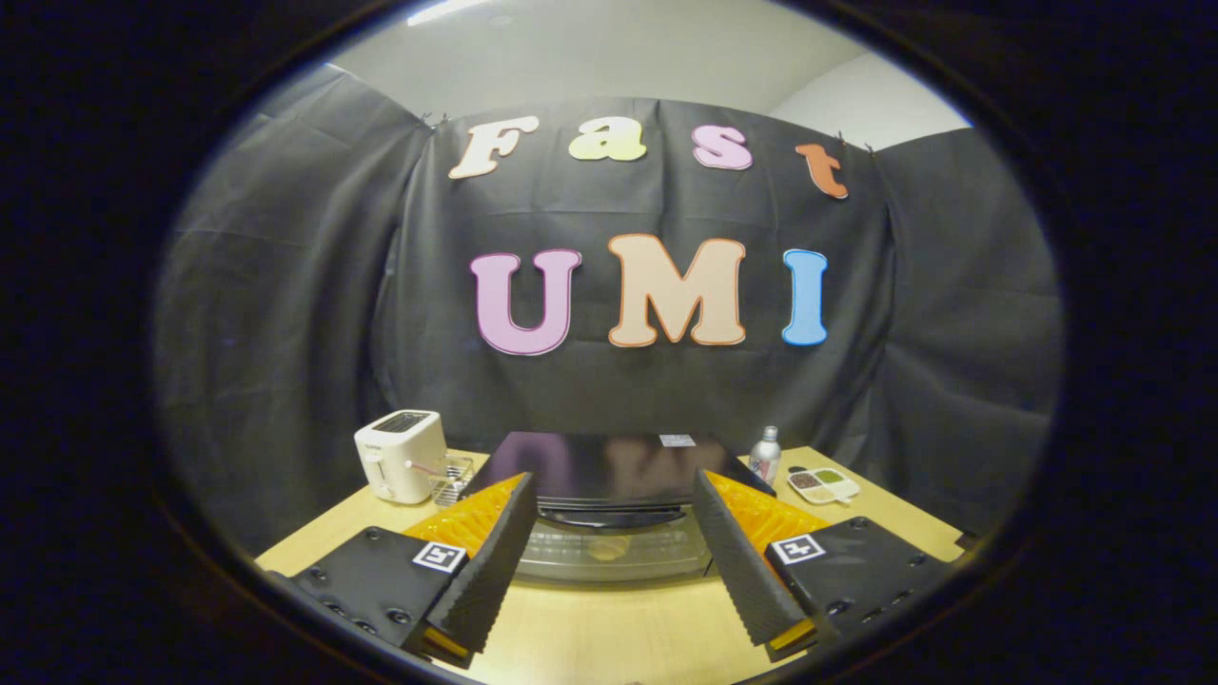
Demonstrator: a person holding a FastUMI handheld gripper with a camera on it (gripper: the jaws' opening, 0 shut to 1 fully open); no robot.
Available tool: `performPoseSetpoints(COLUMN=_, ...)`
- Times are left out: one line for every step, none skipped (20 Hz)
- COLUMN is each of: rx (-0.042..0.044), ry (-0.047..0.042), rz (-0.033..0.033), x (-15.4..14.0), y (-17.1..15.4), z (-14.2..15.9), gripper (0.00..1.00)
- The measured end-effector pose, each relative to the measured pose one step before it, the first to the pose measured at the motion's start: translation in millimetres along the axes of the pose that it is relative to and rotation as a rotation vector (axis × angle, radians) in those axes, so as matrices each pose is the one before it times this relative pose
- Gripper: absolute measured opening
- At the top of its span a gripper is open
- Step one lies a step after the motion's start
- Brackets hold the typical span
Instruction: Open the toaster oven, put the food inside, and close the toaster oven door.
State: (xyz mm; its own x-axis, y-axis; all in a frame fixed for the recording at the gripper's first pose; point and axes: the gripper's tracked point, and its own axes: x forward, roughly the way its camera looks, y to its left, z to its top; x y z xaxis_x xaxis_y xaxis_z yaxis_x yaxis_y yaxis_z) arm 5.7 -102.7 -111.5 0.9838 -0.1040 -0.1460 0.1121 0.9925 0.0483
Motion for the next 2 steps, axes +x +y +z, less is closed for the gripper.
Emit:
performPoseSetpoints(rx=0.00122, ry=-0.00195, rz=0.00205, x=-0.58, y=0.80, z=0.30, gripper=1.00)
performPoseSetpoints(rx=-0.00011, ry=-0.00194, rz=0.00146, x=-1.75, y=0.75, z=-0.01, gripper=1.00)
